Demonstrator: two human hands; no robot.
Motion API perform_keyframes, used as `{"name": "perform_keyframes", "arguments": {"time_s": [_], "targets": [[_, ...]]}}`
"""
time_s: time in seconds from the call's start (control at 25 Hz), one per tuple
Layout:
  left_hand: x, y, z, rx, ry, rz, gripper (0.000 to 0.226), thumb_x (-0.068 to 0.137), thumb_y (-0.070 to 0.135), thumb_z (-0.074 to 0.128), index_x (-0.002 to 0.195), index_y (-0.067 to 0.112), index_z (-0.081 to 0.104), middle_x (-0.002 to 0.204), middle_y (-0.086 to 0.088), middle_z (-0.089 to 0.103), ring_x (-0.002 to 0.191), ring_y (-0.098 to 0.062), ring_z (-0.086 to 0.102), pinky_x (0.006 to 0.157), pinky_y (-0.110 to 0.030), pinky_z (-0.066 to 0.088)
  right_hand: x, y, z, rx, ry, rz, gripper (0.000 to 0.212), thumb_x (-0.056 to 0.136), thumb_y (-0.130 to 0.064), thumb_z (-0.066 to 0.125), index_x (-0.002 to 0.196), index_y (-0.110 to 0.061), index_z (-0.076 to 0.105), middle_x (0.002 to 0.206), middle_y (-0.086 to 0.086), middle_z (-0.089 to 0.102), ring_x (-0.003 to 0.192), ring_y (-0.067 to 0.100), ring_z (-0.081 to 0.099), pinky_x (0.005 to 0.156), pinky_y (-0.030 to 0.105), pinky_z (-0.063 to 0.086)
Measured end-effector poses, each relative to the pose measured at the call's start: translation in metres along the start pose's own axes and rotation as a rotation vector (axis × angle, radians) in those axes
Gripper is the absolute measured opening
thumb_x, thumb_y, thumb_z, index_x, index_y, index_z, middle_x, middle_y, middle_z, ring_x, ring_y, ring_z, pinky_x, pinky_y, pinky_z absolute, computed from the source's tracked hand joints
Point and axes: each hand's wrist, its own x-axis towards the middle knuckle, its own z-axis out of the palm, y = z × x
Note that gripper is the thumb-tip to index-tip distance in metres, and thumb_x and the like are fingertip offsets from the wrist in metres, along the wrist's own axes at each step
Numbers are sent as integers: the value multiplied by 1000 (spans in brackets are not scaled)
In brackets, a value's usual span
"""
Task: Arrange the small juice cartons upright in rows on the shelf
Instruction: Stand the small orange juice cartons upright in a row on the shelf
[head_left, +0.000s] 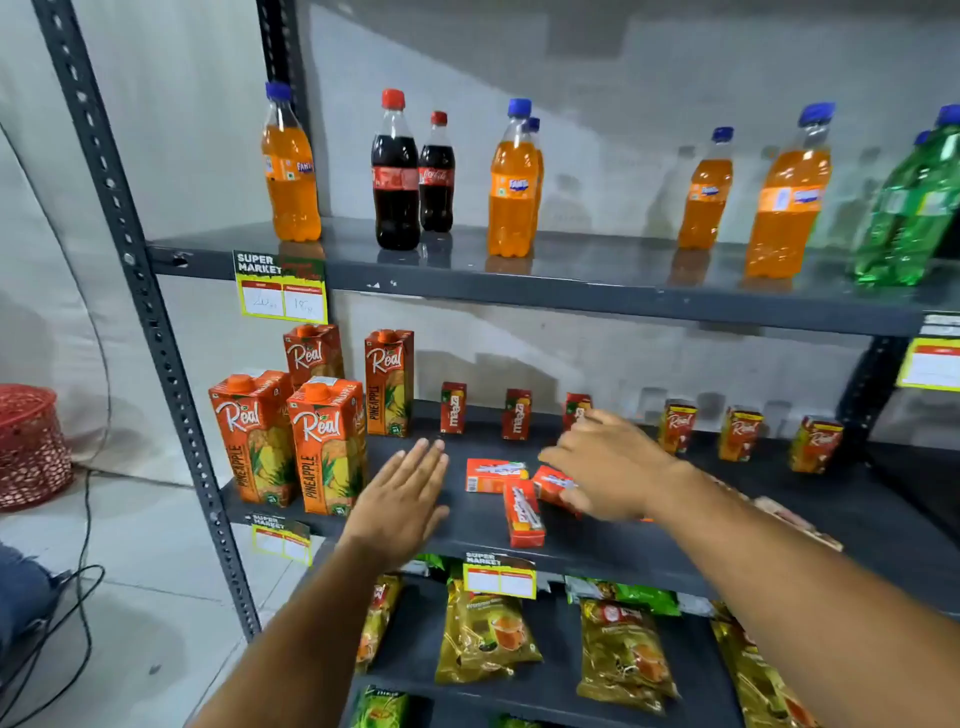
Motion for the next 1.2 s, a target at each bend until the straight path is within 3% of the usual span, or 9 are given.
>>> {"name": "perform_keyframes", "arguments": {"time_s": [0.16,0.28,0.44,0.6,0.64,0.72,0.8,0.96,1.2], "targets": [[23,-13,53,-191,-159,-152,71,94,51,7,150,8,-2,161,-9,-4,147,-22,-7,115,-34,-9,72,-21,25,164,-398,122,31,88,-40,53,112,-20,59,114,10,66,100,30,61,80,40,45],[32,-35,89,-269,-260,-195,70,99,49,21,150,5,3,161,-12,0,147,-24,-3,117,-36,-1,121,-26,46,258,-452,203,33,88,-37,53,116,-20,59,116,9,65,99,30,62,78,37,50],[32,-46,108,-318,-362,-169,70,99,48,20,150,4,0,161,-9,-8,147,-24,-8,117,-38,-5,157,-25,71,377,-416,295,32,87,-37,57,115,-21,60,118,6,64,103,28,61,86,41,51],[32,-48,117,-344,-376,-133,73,97,49,10,136,0,48,148,-12,41,134,-28,43,114,-40,22,179,-18,99,521,-445,370,41,83,-45,57,116,-21,60,119,5,64,104,26,60,88,44,50],[32,-47,117,-336,-335,-139,72,97,49,11,135,1,49,148,-12,41,133,-28,44,115,-38,18,183,-15,106,572,-471,403,45,80,-48,56,116,-21,61,119,5,65,103,25,61,88,43,51],[31,-48,116,-313,-251,-154,73,94,51,11,148,4,22,158,-8,12,146,-24,15,114,-33,-4,192,-10,116,659,-529,480,52,74,-52,57,116,-22,61,118,5,66,98,24,62,87,42,52],[32,-49,116,-318,-276,-148,71,96,51,12,151,8,0,160,-6,-8,147,-21,-8,110,-31,-15,199,-10,120,692,-595,520,57,70,-50,63,118,-20,59,115,6,67,92,22,63,85,39,53],[32,-50,112,-303,-267,-147,71,96,52,13,151,10,-3,161,-7,-9,146,-20,-11,110,-31,-15,211,-21,128,692,-627,550,57,66,-38,74,117,-16,59,106,7,68,85,22,65,82,39,55],[33,-50,109,-300,-290,-151,70,96,52,16,152,10,3,162,-6,-2,147,-20,-6,118,-35,-4,217,-23,121,510,-463,424,53,68,-37,78,117,-29,57,116,1,63,103,24,61,90,43,47]]}}
